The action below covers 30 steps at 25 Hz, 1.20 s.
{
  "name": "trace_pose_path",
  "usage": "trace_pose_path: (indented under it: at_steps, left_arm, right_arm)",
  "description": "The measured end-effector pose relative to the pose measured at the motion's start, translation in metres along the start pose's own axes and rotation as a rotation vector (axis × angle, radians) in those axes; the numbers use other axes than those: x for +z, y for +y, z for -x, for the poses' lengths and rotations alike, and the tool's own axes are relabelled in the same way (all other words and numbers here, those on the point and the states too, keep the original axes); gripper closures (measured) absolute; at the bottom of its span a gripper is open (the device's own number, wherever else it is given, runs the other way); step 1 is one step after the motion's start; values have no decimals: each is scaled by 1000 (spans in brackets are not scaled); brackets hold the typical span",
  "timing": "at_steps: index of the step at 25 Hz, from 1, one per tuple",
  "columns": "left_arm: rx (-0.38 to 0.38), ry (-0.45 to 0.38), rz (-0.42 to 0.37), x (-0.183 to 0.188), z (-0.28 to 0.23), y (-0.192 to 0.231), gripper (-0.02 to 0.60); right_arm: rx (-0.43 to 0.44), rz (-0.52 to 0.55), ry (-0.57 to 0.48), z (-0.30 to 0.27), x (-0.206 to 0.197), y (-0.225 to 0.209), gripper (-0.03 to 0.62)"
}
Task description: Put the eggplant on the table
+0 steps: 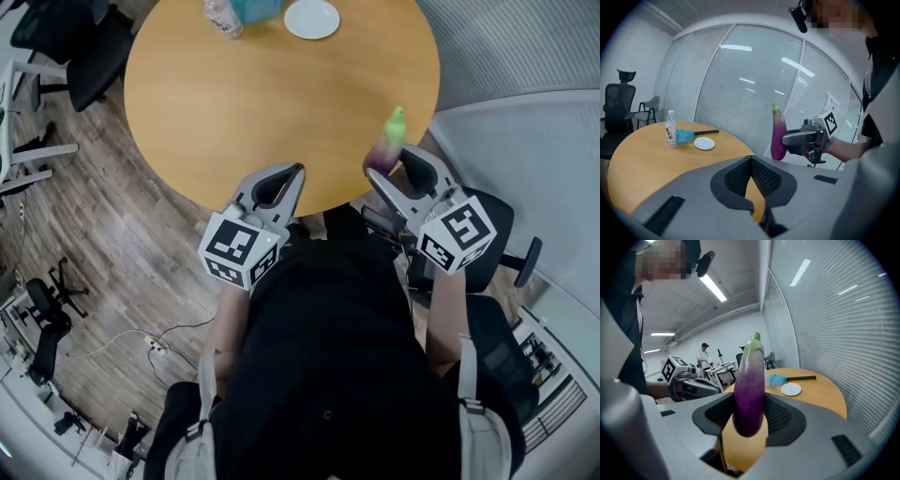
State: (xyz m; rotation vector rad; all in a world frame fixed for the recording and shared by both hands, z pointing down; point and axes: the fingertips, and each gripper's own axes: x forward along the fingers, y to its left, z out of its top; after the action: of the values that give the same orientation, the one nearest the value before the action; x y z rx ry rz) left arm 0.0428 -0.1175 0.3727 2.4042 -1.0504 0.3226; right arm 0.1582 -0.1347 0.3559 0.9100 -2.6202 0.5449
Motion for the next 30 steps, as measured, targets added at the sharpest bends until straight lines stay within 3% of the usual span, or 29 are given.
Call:
trace_pose_path:
  at_steps: [7,17,30]
  left_arm:
    - [33,7,-16,15,-46,-2,571]
    - [88,-18,52,57,-76,4,571]
    - [213,6,107,64,-77,44,571]
  right_arm:
    - [10,235,40,-28,22,-57,384]
    - [53,576,152,-113,73,-116,384]
    - [27,981,331,-226,58,-183,384]
